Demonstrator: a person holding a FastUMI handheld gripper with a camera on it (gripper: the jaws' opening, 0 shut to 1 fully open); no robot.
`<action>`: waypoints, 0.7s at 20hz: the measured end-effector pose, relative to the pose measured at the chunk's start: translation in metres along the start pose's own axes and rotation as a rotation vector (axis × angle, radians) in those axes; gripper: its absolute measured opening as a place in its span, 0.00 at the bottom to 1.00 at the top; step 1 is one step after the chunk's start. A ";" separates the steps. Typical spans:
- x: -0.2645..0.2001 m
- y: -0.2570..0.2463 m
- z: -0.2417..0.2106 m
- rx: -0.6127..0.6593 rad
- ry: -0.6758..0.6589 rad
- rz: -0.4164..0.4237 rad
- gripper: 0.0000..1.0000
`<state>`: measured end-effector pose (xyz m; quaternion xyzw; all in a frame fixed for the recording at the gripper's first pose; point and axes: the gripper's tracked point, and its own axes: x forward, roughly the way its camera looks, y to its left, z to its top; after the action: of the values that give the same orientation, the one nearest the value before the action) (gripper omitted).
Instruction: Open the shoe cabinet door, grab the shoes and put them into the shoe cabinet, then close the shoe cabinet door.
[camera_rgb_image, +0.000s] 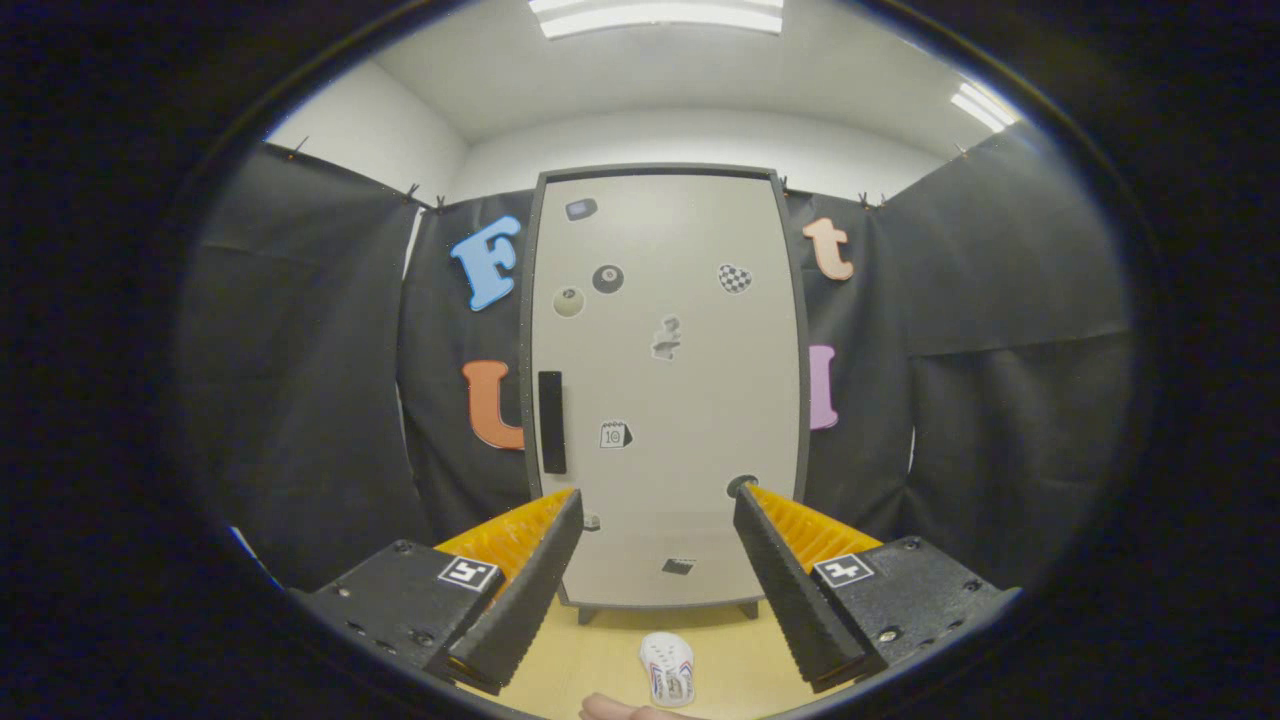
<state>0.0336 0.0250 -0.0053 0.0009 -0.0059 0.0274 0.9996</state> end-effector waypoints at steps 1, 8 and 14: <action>0.007 0.001 0.006 0.005 -0.022 0.002 1.00; 0.068 0.033 0.017 -0.045 -0.019 0.050 1.00; 0.113 0.081 0.018 -0.118 -0.024 0.104 0.99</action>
<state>0.1420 0.1121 0.0137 -0.0579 -0.0197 0.0787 0.9950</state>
